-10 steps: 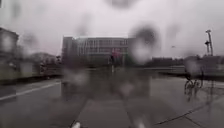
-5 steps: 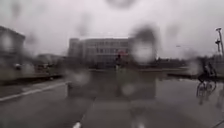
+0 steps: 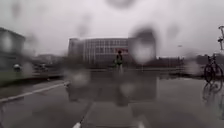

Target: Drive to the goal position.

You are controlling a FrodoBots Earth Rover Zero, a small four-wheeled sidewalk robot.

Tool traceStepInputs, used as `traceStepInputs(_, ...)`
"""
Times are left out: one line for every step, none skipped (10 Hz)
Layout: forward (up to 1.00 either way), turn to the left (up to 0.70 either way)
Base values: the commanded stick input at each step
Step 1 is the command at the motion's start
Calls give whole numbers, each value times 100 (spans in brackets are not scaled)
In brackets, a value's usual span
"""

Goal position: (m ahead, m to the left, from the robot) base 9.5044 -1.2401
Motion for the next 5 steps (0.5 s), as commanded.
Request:
traceStepInputs(70, 1)
traceStepInputs(70, 1)
traceStepInputs(70, 1)
traceStepInputs(70, 1)
traceStepInputs(70, 1)
